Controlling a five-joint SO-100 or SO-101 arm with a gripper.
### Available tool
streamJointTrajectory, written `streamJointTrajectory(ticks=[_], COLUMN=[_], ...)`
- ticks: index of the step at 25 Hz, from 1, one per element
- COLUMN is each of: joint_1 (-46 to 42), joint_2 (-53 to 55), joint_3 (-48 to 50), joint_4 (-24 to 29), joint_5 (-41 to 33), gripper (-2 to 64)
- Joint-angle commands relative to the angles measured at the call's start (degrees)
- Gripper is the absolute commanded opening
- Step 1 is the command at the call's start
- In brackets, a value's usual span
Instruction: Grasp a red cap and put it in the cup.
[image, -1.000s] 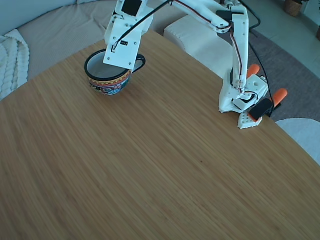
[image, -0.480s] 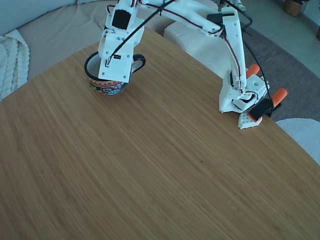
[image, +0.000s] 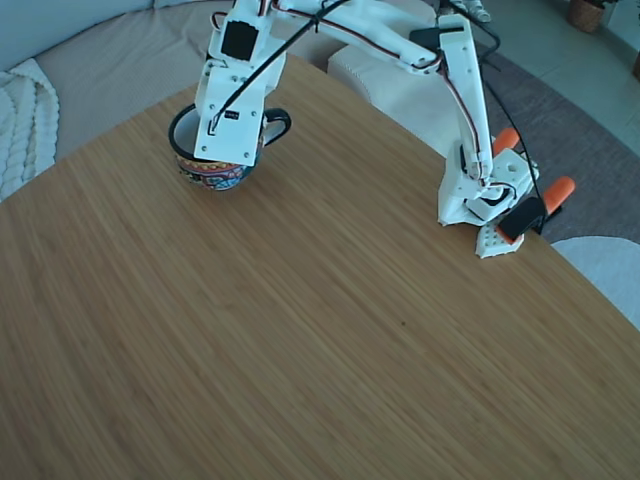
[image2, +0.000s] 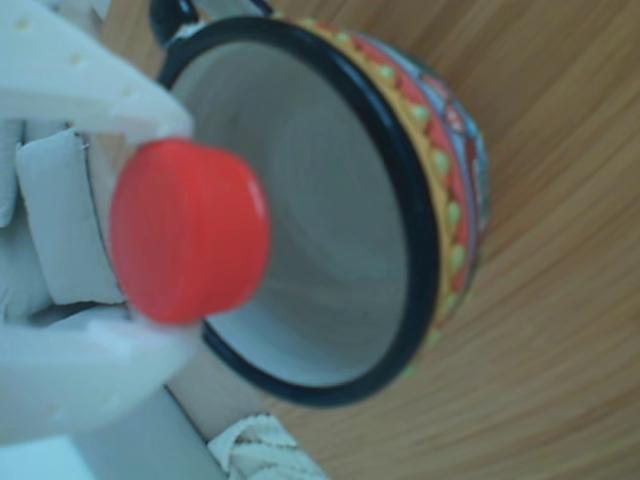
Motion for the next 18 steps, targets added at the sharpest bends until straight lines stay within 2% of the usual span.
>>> streamJointTrajectory(ticks=[1, 15, 16, 18], joint_1=[1.1, 3.1, 3.1, 3.0], joint_2=[1.1, 1.1, 1.1, 1.1], joint_3=[-2.6, -2.5, -2.5, -2.5], joint_4=[0.0, -0.1, -0.1, 0.4], joint_5=[0.1, 0.1, 0.0, 0.1], gripper=[6.8, 7.1, 8.5, 18.4])
